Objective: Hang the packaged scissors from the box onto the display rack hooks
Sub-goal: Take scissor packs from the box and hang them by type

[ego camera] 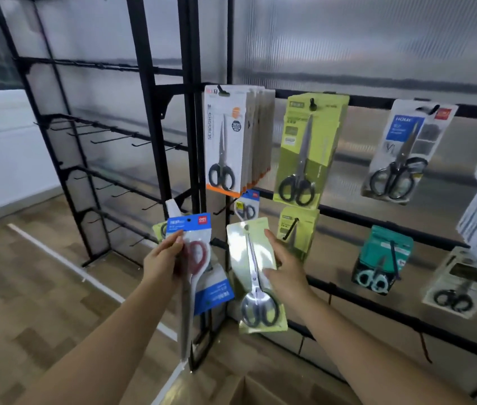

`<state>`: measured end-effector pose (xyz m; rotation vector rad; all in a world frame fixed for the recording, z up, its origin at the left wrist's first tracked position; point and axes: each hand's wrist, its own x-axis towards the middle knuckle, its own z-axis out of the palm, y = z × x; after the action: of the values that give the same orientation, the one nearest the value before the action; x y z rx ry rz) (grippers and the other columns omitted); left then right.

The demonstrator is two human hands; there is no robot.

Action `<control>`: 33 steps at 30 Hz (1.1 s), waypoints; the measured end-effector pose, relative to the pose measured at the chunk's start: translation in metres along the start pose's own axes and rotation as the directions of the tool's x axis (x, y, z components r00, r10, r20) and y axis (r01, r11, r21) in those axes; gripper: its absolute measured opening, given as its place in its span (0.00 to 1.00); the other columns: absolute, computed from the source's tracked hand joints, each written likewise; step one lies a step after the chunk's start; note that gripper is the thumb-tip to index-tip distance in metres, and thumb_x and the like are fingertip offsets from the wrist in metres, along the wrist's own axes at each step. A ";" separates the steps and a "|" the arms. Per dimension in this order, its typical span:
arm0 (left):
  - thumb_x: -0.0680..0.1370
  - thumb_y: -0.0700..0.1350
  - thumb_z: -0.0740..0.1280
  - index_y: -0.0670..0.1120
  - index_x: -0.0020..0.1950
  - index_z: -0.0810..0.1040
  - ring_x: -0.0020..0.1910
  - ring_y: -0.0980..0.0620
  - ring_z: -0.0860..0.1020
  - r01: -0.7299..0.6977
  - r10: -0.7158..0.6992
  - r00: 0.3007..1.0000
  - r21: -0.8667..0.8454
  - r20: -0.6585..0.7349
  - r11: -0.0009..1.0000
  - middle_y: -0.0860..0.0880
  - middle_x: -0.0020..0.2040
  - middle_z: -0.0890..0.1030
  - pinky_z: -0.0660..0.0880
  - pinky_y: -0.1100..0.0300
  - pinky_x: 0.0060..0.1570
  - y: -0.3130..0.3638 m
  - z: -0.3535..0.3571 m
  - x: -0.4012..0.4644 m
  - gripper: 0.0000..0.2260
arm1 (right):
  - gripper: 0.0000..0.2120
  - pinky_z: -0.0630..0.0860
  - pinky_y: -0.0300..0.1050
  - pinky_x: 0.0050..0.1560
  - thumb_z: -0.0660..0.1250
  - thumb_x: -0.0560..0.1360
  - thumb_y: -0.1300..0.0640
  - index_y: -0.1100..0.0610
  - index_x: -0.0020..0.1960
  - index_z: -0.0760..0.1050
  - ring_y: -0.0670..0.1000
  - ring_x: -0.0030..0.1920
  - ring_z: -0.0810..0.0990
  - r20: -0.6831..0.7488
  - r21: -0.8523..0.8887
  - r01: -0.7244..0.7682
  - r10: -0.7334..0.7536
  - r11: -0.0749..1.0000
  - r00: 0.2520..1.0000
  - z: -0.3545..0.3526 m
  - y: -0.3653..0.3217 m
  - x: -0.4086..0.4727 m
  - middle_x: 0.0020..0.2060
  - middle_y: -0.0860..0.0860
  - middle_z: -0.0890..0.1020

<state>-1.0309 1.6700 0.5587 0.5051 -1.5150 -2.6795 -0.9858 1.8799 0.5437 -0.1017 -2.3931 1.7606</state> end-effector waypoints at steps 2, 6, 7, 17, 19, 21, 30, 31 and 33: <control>0.77 0.35 0.64 0.43 0.53 0.80 0.42 0.50 0.79 0.047 -0.048 0.998 0.027 0.047 0.999 0.46 0.45 0.80 0.76 0.57 0.41 0.000 -0.003 0.018 0.08 | 0.38 0.70 0.52 0.61 0.60 0.71 0.77 0.43 0.72 0.63 0.61 0.63 0.71 -0.061 0.021 -0.030 0.032 0.999 0.998 0.011 0.005 0.009 0.66 0.45 0.70; 0.77 0.37 0.66 0.44 0.53 0.80 0.47 0.48 0.80 0.111 -0.127 0.977 0.096 0.173 0.989 0.45 0.49 0.81 0.77 0.54 0.49 0.002 -0.010 0.048 0.07 | 0.38 0.66 0.49 0.69 0.60 0.71 0.78 0.48 0.72 0.62 0.49 0.71 0.65 -0.179 0.099 -0.068 0.085 0.993 0.980 0.027 0.011 0.017 0.71 0.49 0.66; 0.76 0.37 0.66 0.44 0.52 0.81 0.48 0.48 0.80 0.123 -0.145 0.970 0.124 0.195 0.985 0.45 0.49 0.82 0.77 0.52 0.51 0.002 -0.012 0.055 0.07 | 0.37 0.66 0.49 0.69 0.60 0.71 0.78 0.49 0.72 0.62 0.49 0.71 0.65 -0.209 0.115 -0.082 0.105 0.990 0.972 0.030 0.012 0.018 0.71 0.49 0.67; 0.77 0.36 0.64 0.45 0.45 0.81 0.38 0.53 0.82 0.317 -0.347 0.875 0.141 0.339 0.938 0.51 0.36 0.84 0.79 0.61 0.33 -0.022 0.019 0.079 0.07 | 0.36 0.69 0.28 0.41 0.58 0.72 0.77 0.47 0.72 0.63 0.49 0.56 0.76 -0.471 0.081 -0.107 0.133 0.991 0.872 0.023 0.018 -0.010 0.70 0.49 0.68; 0.78 0.37 0.63 0.46 0.45 0.80 0.33 0.56 0.83 0.341 -0.364 0.856 0.129 0.368 0.931 0.52 0.34 0.84 0.78 0.64 0.29 -0.026 0.025 0.076 0.07 | 0.37 0.68 0.26 0.44 0.59 0.72 0.76 0.43 0.70 0.63 0.43 0.53 0.75 -0.498 0.053 -0.096 0.110 0.994 0.860 0.018 0.012 -0.017 0.69 0.46 0.70; 0.79 0.38 0.62 0.46 0.45 0.79 0.31 0.57 0.82 0.372 -0.384 0.841 0.106 0.382 0.922 0.52 0.33 0.84 0.77 0.65 0.26 -0.029 0.029 0.073 0.08 | 0.37 0.69 0.29 0.44 0.59 0.72 0.76 0.39 0.67 0.64 0.42 0.53 0.74 -0.515 0.040 -0.091 0.098 0.995 0.851 0.013 0.007 -0.023 0.65 0.44 0.73; 0.78 0.39 0.64 0.47 0.46 0.80 0.39 0.53 0.80 0.426 -0.453 0.830 0.153 0.327 0.892 0.50 0.42 0.82 0.75 0.60 0.33 -0.033 0.025 0.071 0.06 | 0.37 0.72 0.25 0.40 0.59 0.70 0.77 0.49 0.72 0.63 0.47 0.52 0.79 -0.523 -0.062 -0.198 0.137 0.978 0.841 0.011 0.012 -0.017 0.63 0.37 0.71; 0.77 0.40 0.65 0.48 0.45 0.81 0.38 0.54 0.81 0.423 -0.453 0.830 0.161 0.327 0.892 0.50 0.40 0.83 0.75 0.60 0.32 -0.033 0.025 0.071 0.06 | 0.36 0.69 0.21 0.39 0.59 0.71 0.77 0.50 0.73 0.62 0.40 0.52 0.75 -0.513 -0.060 -0.236 0.173 0.970 0.841 0.012 0.013 -0.014 0.65 0.42 0.71; 0.77 0.40 0.65 0.48 0.45 0.81 0.36 0.55 0.82 0.412 -0.449 0.828 0.179 0.336 0.894 0.51 0.40 0.83 0.75 0.61 0.31 -0.034 0.023 0.071 0.06 | 0.36 0.64 0.16 0.40 0.60 0.71 0.75 0.51 0.74 0.60 0.40 0.57 0.69 -0.506 -0.073 -0.297 0.221 0.952 0.834 0.013 0.018 -0.010 0.69 0.48 0.69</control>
<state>-1.1000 1.6949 0.5225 0.3999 -1.8258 -3.2087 -0.9796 1.8714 0.5222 -0.8320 -2.1883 1.4137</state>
